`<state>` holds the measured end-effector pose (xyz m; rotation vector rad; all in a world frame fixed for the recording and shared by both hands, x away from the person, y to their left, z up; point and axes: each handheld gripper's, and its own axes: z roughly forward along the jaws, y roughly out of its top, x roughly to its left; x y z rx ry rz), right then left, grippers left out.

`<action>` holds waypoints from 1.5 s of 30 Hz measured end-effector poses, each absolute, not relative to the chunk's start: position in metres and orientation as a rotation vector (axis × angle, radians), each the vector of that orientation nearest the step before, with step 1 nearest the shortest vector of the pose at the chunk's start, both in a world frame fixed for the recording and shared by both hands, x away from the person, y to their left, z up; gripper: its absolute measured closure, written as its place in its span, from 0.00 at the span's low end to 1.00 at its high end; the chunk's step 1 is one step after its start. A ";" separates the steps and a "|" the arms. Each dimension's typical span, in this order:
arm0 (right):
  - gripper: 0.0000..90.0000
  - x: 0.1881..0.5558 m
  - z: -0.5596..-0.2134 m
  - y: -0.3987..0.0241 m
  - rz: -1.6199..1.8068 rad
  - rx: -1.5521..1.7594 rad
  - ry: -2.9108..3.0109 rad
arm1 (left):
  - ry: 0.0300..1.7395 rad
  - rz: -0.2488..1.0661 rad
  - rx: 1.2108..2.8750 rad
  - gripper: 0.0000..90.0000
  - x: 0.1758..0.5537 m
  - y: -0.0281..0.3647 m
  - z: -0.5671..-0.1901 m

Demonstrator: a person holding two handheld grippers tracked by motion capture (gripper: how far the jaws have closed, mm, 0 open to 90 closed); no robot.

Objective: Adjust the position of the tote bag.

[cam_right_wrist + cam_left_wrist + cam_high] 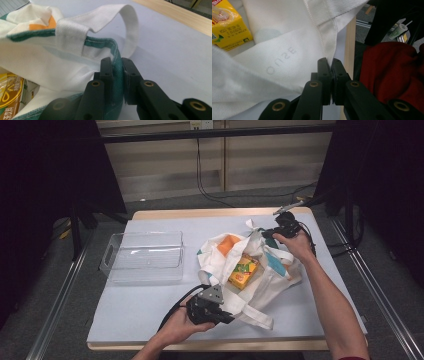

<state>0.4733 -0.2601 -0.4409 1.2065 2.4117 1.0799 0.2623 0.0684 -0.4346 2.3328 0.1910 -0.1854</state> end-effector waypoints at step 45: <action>0.46 0.430 -0.423 -0.244 1.193 1.023 2.467 | 0.284 -0.146 2.269 0.64 0.275 0.073 -0.448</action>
